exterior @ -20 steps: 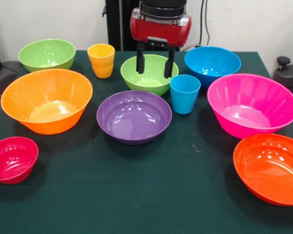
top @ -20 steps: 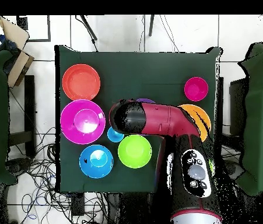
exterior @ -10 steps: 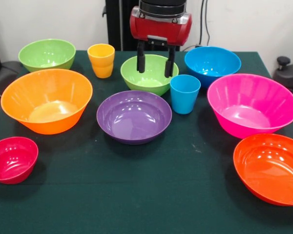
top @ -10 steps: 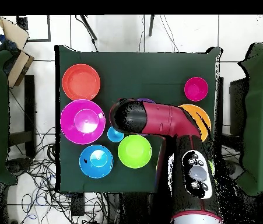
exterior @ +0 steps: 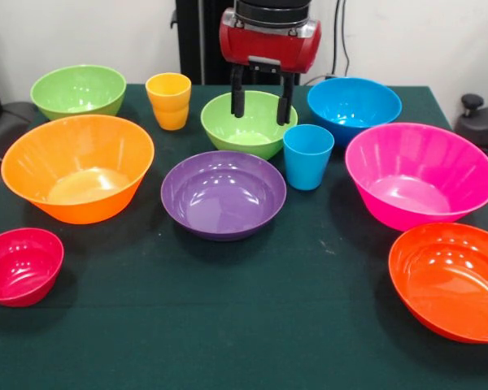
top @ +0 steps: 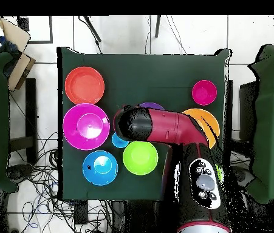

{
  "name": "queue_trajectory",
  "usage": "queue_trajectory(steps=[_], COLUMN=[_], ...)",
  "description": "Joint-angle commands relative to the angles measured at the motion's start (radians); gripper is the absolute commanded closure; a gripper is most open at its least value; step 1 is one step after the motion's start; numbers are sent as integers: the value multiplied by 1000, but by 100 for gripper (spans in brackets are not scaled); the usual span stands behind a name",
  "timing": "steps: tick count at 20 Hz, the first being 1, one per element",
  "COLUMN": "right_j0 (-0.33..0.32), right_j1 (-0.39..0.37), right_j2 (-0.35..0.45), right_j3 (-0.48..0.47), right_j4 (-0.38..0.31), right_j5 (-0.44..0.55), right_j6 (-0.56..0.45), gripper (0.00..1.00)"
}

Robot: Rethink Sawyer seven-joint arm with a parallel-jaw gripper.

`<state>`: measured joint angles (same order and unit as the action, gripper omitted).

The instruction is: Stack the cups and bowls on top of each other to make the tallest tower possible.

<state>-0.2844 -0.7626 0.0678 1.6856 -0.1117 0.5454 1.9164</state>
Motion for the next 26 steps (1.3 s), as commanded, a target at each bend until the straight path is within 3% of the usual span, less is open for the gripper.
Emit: queue_trajectory(steps=[1,6,13,17,26], right_j0=[6,12,17,8,24], right_j1=[42,37,53,53,-33], right_j2=[49,43,43,64,66], right_j3=[71,54,60,96,235], right_j4=[2,3,2,19,15], right_j5=[-34,-3,-33,-41,-40], right_j6=[91,87,101,103,93], gripper=[0,0,0,0,0])
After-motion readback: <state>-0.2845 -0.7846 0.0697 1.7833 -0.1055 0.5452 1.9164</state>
